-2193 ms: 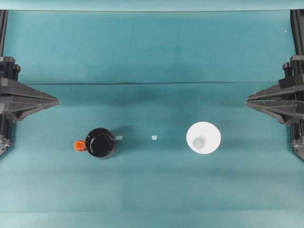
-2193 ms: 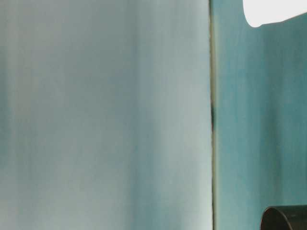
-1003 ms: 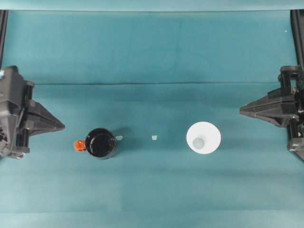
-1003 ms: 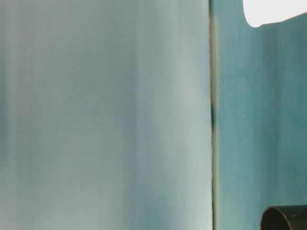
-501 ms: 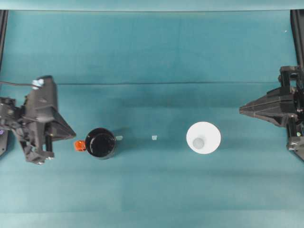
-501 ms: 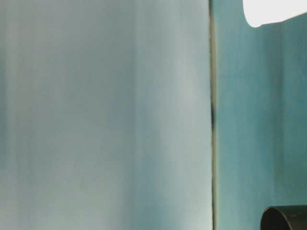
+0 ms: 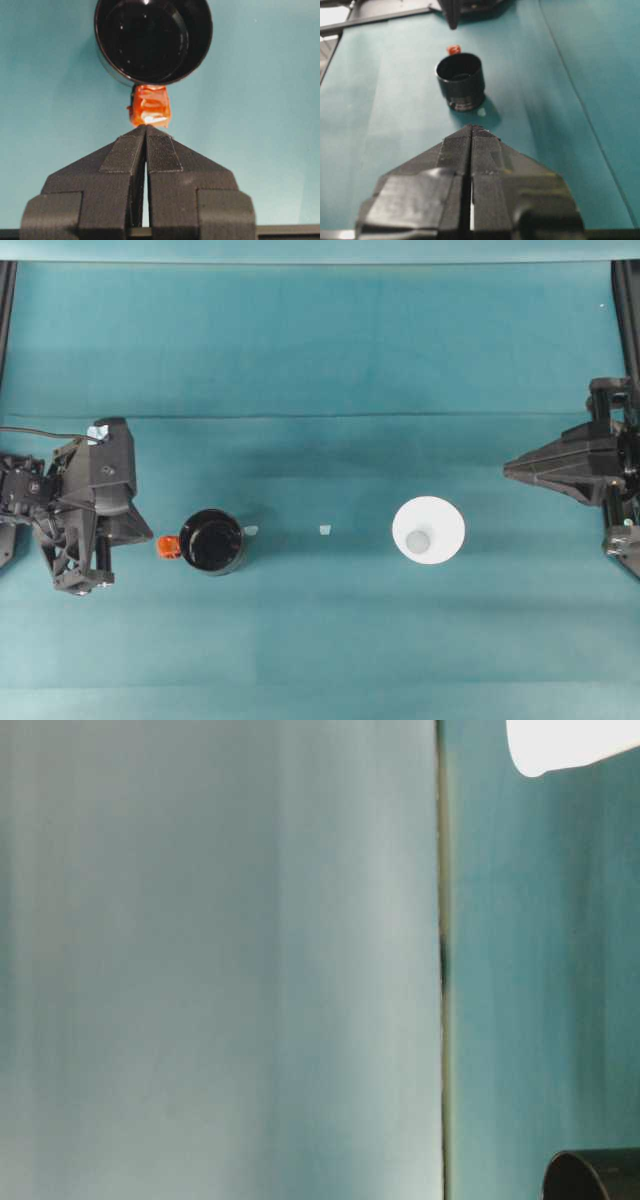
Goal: Put the paper cup into the moved red handle cup holder.
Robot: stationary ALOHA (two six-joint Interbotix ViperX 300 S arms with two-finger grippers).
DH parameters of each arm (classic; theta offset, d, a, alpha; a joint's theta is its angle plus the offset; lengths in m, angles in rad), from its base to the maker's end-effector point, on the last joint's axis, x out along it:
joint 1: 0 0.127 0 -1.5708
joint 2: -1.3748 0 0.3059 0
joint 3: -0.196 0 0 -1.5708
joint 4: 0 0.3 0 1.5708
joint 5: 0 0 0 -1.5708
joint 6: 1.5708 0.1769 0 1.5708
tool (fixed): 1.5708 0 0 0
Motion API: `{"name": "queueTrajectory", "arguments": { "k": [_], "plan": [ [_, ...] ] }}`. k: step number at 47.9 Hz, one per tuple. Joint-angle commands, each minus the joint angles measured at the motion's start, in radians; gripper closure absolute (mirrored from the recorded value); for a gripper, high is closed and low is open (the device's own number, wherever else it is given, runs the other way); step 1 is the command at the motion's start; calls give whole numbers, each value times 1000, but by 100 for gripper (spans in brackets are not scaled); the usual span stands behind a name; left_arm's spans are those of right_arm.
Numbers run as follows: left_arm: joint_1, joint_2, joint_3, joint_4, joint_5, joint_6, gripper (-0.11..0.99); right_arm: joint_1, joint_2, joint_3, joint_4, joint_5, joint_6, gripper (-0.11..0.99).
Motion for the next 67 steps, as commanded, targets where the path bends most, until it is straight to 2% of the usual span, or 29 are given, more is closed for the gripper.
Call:
{"name": "queueTrajectory", "arguments": {
  "k": [1, 10, 13, 15, 22, 26, 30, 46, 55, 67],
  "plan": [
    [-5, 0, -18, 2, -3, -2, 85, -5, 12, -18, 2, -5, 9, 98],
    [-5, 0, -14, 2, -3, -21, 85, -5, 12, -18, 0, -5, 9, 98],
    [-5, 2, -11, 2, -3, -31, 78, -5, 12, -18, 2, -6, 9, 98],
    [-5, 3, -9, 2, -2, -40, 69, -5, 12, -18, 0, -6, 9, 98],
    [-5, 38, -14, 2, 9, -91, 26, -5, 12, -18, 2, -5, 9, 98],
    [-5, 55, -9, 2, 0, -97, 3, -5, 12, -18, 2, -5, 9, 98],
    [-5, 61, -15, 2, -17, -95, -9, -5, 12, -18, 0, -5, 11, 98],
    [-6, 98, -35, 3, -26, -95, -11, -5, 12, -18, 0, 9, 17, 98],
    [-23, 146, -51, 2, -26, -95, -11, -5, 12, -18, 2, 9, 17, 98],
    [-25, 210, -63, 3, -35, -91, -11, -11, 12, -17, 2, 9, 17, 98]
  ]
}}
